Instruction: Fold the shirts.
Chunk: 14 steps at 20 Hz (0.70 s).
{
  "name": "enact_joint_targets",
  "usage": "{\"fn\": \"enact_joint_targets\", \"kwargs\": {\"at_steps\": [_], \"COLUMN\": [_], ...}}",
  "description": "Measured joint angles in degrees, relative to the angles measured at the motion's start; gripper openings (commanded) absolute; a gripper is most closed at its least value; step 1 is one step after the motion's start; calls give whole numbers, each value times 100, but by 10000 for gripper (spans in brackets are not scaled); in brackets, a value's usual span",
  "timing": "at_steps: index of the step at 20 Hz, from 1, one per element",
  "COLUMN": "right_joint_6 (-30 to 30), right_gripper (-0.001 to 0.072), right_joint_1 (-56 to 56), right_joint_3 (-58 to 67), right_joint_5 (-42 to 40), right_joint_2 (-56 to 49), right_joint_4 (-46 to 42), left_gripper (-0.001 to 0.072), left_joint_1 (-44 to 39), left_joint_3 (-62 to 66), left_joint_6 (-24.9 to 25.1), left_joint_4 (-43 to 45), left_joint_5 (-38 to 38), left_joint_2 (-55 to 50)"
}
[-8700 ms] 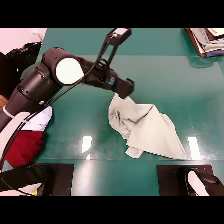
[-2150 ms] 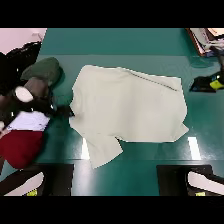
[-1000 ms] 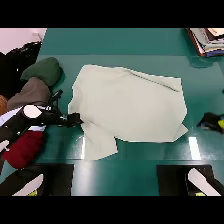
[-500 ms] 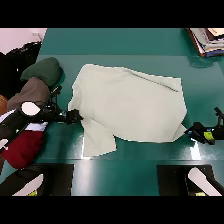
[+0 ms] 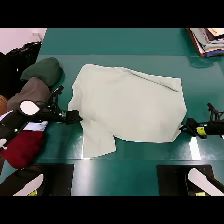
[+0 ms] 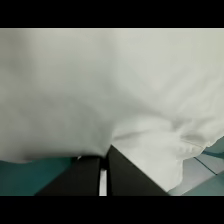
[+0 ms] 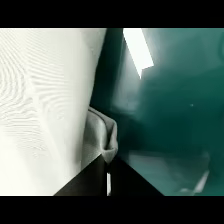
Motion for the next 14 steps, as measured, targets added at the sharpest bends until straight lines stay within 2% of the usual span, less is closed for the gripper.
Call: {"fn": "enact_joint_targets", "kwargs": {"at_steps": [4, 9, 14], "right_joint_6": [63, 352, 442], "right_gripper": [15, 15, 15], "right_joint_1": [330, 765, 962], "right_joint_3": [1071, 3355, 5659], "right_joint_5": [221, -157, -352], "right_joint_2": [785, 1550, 1735], "right_joint_4": [2, 59, 4], "left_gripper": [24, 24, 24], "left_joint_1": [0, 0, 0], "left_joint_3": [1196, 4026, 6741], "left_joint_6": [-129, -214, -234], "left_joint_4": [688, 1447, 1698], "left_joint_5": [-485, -752, -688], "left_joint_2": [396, 754, 831]}}
